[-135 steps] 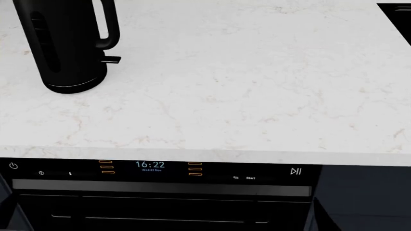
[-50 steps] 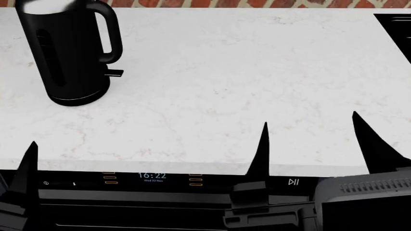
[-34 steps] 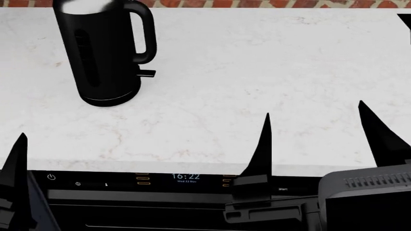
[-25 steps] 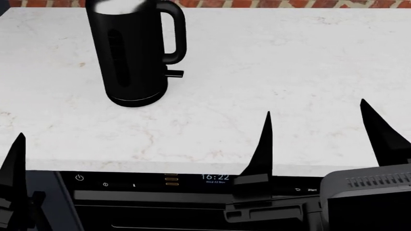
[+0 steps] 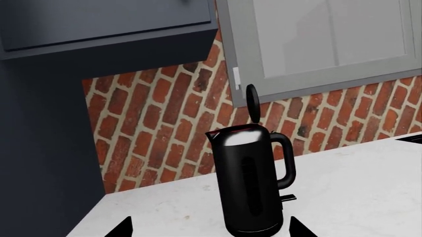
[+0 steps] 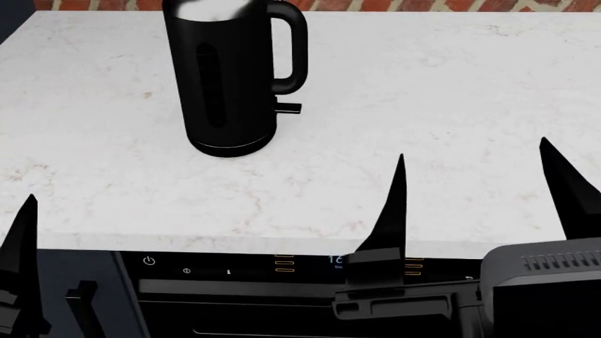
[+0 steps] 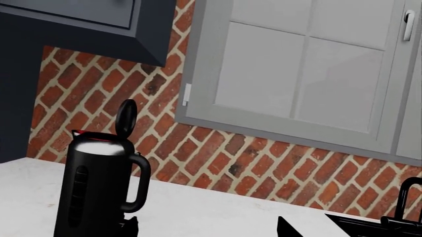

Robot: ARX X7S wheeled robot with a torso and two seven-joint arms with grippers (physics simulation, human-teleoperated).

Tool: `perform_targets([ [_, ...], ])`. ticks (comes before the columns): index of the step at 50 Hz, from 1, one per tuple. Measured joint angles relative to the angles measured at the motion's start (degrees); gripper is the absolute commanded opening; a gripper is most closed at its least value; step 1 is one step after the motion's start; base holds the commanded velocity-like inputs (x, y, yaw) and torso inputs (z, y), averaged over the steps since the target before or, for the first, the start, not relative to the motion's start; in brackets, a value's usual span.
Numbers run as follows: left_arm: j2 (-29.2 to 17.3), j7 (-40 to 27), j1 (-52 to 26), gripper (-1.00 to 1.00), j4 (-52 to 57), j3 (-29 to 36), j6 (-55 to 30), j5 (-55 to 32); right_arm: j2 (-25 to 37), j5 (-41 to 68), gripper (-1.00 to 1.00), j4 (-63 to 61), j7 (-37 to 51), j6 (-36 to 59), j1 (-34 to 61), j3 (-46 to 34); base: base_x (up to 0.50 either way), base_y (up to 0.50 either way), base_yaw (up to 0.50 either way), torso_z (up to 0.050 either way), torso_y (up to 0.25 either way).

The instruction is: Close the lid of the electric kettle.

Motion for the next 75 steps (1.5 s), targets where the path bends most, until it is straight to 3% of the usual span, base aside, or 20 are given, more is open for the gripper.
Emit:
perform_targets([
  [10,-0.6,-0.4,0.0,1.00,-0.5,0.4,0.9,-0.4,0.7,0.4,1.00,0.0,1.2,-0.2,1.7,-1.8,0.00,0.00,0.00,0.000,0.000],
  [31,-1.5,-0.7,1.1,1.00,-1.6,0.7,2.9,-0.4,2.8,0.1,1.00,-0.2,3.8,-2.0,5.4,-8.0,0.45,0.11,0.00,0.000,0.000],
  [58,-2.5,-1.9,0.9,1.00,-1.9,2.0,3.6,-0.1,6.7,0.1,1.00,-0.3,5.9,-7.9,4.5,-9.1,0.44,0.11,0.00,0.000,0.001],
  [75,-2.9,-2.3,1.2,1.00,-2.1,2.5,4.4,0.0,10.3,0.5,1.00,-0.2,7.8,-13.2,5.7,-12.6,0.01,0.00,0.00,0.000,0.001],
])
